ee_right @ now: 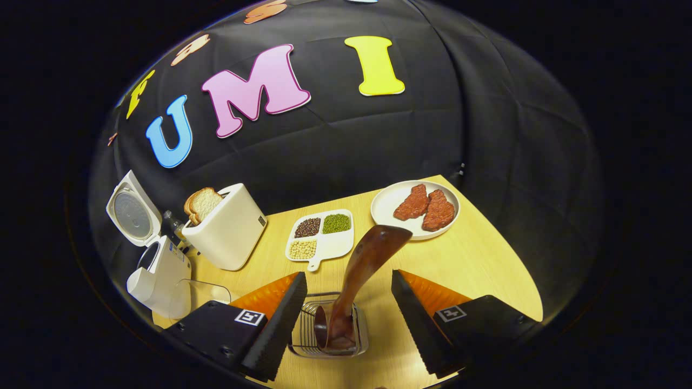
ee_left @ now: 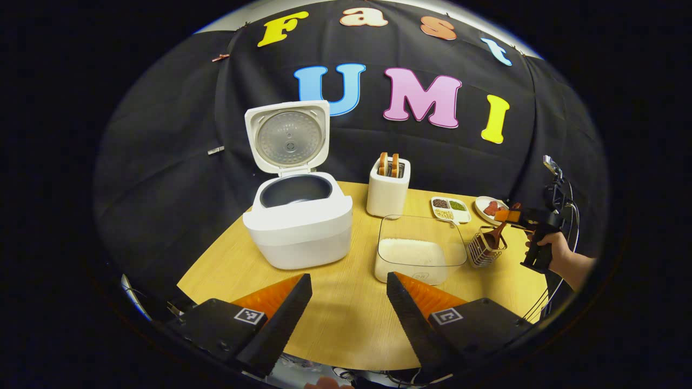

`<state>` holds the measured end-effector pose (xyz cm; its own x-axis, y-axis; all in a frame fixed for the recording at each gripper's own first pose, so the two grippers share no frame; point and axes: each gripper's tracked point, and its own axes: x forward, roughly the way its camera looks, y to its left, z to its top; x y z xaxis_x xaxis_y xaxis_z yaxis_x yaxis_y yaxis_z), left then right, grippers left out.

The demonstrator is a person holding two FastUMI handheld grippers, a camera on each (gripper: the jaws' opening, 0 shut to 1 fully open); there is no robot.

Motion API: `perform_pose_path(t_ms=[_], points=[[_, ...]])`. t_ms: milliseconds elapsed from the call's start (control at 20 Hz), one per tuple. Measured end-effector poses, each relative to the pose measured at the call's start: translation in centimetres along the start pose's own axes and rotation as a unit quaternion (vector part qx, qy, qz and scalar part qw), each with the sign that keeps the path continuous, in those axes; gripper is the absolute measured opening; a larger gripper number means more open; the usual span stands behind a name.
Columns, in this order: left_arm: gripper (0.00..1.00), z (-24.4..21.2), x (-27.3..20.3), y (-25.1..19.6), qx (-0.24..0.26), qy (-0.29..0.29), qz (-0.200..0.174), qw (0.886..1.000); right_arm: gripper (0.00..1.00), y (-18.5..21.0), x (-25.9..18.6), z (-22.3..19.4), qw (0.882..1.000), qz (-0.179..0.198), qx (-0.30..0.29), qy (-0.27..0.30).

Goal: Close the left gripper, press the button to open the rice cooker; take a wooden spoon from the chopstick holder with the right hand, scoop a spoonful of rice and pour it into the rice cooker, then put the wooden spoon back into the chopstick holder.

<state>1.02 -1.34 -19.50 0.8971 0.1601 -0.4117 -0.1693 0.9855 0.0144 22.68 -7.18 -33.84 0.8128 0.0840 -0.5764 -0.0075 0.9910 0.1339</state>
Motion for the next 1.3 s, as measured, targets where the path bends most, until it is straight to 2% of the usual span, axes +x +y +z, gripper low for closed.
perform_pose_path(t_ms=[50,200,250,350,400,500,550,600,650,800,1000,1150,1300], points=[[0.96,-0.5,0.0,0.0,-0.003,0.006,0.004,1.000,0.99,-0.3,1.0,-0.1,1.000,-0.009,0.004,0.002],[0.96,-1.6,0.0,-0.1,-0.007,0.017,0.011,1.000,0.99,0.1,2.8,-0.6,1.000,-0.004,0.021,0.009],[0.96,-1.9,0.1,-0.3,-0.009,0.021,0.011,1.000,0.97,0.1,3.2,-0.8,1.000,-0.004,0.022,0.011],[0.96,-2.4,0.0,-0.8,-0.014,0.025,0.008,1.000,0.86,0.1,3.7,-0.8,1.000,-0.006,0.029,0.010],[0.96,-2.5,0.0,-0.8,-0.013,0.025,0.007,1.000,0.62,0.0,3.7,-0.7,0.999,-0.010,0.031,0.008],[0.96,-2.5,0.0,-0.6,-0.007,0.021,0.010,1.000,0.37,0.6,3.5,-0.4,0.999,-0.004,0.033,0.007],[0.96,-2.5,-0.2,-0.5,-0.008,0.017,0.009,1.000,0.46,0.4,2.8,0.0,0.999,-0.011,0.029,0.009],[0.96,-2.3,-0.3,-0.5,-0.012,0.013,0.007,1.000,0.35,0.3,3.6,-0.3,0.999,-0.015,0.030,0.006],[0.96,-2.4,-0.2,-0.4,-0.018,0.012,0.004,1.000,0.24,1.1,2.2,0.2,1.000,-0.007,0.025,0.005],[0.96,-2.5,-0.3,0.3,-0.033,0.007,-0.006,0.999,0.20,2.2,0.6,0.8,1.000,-0.005,0.006,-0.003],[0.96,-1.7,-0.9,4.3,-0.043,-0.015,0.016,0.999,0.17,4.2,-3.7,5.8,0.997,-0.004,-0.001,-0.074],[0.96,-1.7,-1.4,6.6,-0.063,-0.028,0.009,0.998,0.17,6.8,-6.1,7.2,0.996,0.009,-0.019,-0.085],[0.96,-2.2,-1.6,8.6,-0.059,-0.033,-0.002,0.998,0.17,10.1,-8.5,7.9,0.995,0.023,-0.032,-0.093]])
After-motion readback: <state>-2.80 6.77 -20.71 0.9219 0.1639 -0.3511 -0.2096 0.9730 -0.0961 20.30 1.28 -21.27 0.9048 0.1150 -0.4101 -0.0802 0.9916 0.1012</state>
